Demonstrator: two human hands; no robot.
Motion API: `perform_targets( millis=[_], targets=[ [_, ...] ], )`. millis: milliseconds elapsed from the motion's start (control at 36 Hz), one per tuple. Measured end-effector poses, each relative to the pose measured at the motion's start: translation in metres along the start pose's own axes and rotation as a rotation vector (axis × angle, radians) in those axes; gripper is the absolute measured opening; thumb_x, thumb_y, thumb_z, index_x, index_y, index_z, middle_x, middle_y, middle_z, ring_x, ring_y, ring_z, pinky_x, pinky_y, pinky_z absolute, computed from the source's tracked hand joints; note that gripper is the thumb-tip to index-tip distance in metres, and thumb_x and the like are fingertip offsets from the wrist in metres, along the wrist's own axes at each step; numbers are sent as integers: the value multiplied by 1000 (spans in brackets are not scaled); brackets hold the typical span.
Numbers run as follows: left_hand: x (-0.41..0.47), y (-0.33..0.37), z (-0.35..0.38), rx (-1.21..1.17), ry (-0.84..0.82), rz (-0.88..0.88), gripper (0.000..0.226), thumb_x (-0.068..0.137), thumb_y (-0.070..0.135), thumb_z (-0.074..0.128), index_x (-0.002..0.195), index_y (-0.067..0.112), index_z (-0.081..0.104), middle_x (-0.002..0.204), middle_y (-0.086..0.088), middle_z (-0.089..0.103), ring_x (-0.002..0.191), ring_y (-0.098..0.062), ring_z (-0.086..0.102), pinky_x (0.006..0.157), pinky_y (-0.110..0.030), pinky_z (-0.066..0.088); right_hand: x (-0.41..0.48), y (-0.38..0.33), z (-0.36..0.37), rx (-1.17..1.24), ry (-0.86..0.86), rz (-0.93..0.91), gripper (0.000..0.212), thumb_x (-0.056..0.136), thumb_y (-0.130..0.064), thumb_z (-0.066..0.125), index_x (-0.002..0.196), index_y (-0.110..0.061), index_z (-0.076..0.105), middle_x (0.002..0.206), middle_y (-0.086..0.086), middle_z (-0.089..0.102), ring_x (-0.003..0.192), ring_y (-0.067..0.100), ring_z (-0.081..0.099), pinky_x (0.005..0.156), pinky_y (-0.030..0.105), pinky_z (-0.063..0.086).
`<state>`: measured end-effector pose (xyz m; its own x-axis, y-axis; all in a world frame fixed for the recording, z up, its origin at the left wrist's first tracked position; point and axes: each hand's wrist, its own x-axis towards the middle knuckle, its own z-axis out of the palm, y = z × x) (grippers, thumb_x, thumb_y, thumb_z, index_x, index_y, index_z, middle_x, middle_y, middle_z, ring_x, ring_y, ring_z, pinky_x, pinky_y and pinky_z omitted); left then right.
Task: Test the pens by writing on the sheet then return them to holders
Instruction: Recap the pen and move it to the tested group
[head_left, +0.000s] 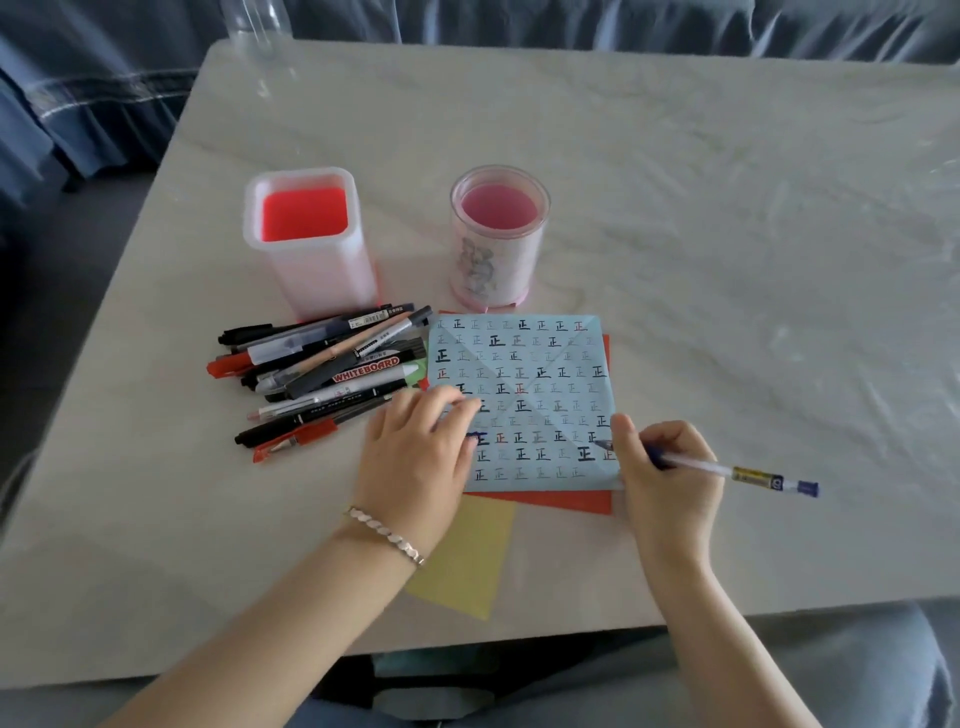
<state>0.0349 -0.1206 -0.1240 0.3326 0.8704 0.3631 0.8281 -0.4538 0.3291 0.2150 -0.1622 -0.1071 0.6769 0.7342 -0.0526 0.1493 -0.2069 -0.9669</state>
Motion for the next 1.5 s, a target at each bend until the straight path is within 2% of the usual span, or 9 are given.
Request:
perform_targets(
  millis=[139, 250, 333, 417, 667, 1167, 1250, 1361, 1500],
  targets=[
    [8, -11, -4, 19, -113, -21, 29, 51, 13, 88, 74, 12, 69, 81, -1, 61, 79, -18, 40, 66, -37, 47, 4, -19, 1, 66, -86, 45, 32, 80, -13, 69, 58, -13, 46, 41, -8, 48, 39, 3, 42, 42, 14, 34],
    [11, -11, -7, -24, -185, -72, 29, 53, 16, 88, 68, 16, 64, 78, 2, 59, 74, -23, 56, 68, -33, 47, 3, -41, 4, 140, -199, 121, 30, 84, -12, 64, 61, -12, 44, 38, -8, 46, 36, 4, 38, 40, 13, 32],
    [14, -5, -19, -277, -214, -226, 20, 73, 16, 76, 77, 20, 57, 77, 13, 55, 76, -9, 53, 75, -16, 41, -3, -59, 9, 209, -294, 200, 22, 88, -16, 58, 68, -8, 54, 44, -3, 57, 41, 6, 46, 45, 14, 40],
    [15, 3, -36, -568, -216, -394, 18, 78, 15, 70, 76, 24, 55, 73, 15, 61, 75, 2, 57, 65, -6, 40, -11, -77, 14, 280, -373, 244, 26, 90, -22, 53, 69, -10, 61, 55, 5, 66, 50, 14, 55, 50, 20, 43],
    [14, 5, -74, -912, -86, -437, 19, 67, 24, 77, 76, 16, 63, 77, 10, 68, 69, -1, 61, 65, -9, 45, -30, -109, 26, 277, -423, 166, 36, 90, -24, 51, 57, -11, 59, 46, 6, 60, 43, 11, 53, 47, 15, 43],
    [13, 1, -93, -914, -72, -422, 13, 66, 25, 70, 75, 29, 63, 78, 16, 68, 73, -3, 63, 69, -16, 50, -37, -111, 44, 116, -452, 70, 35, 89, -22, 52, 58, -8, 60, 40, -1, 53, 41, 4, 39, 42, 10, 31],
    [13, 3, -96, -942, -88, -452, 23, 69, 11, 79, 72, 29, 66, 75, 12, 70, 71, -7, 65, 69, -20, 52, -37, -107, 48, 67, -442, 21, 38, 87, -20, 57, 56, 2, 62, 36, -9, 46, 38, 1, 40, 41, 9, 29],
    [18, 6, -105, -1036, -157, -533, 28, 70, -4, 74, 67, 23, 68, 62, 4, 69, 53, -10, 62, 54, -20, 50, -39, -104, 54, 50, -436, -13, 43, 86, -14, 58, 60, 21, 56, 34, -11, 48, 41, -1, 47, 44, 10, 32],
    [27, 5, -118, -1304, -242, -651, 11, 62, -3, 74, 61, 8, 70, 53, -10, 64, 41, -16, 56, 39, -21, 43, -39, -105, 58, 72, -434, -91, 45, 84, -16, 64, 52, 15, 55, 32, -7, 46, 38, -1, 47, 43, 8, 32]
  ],
)
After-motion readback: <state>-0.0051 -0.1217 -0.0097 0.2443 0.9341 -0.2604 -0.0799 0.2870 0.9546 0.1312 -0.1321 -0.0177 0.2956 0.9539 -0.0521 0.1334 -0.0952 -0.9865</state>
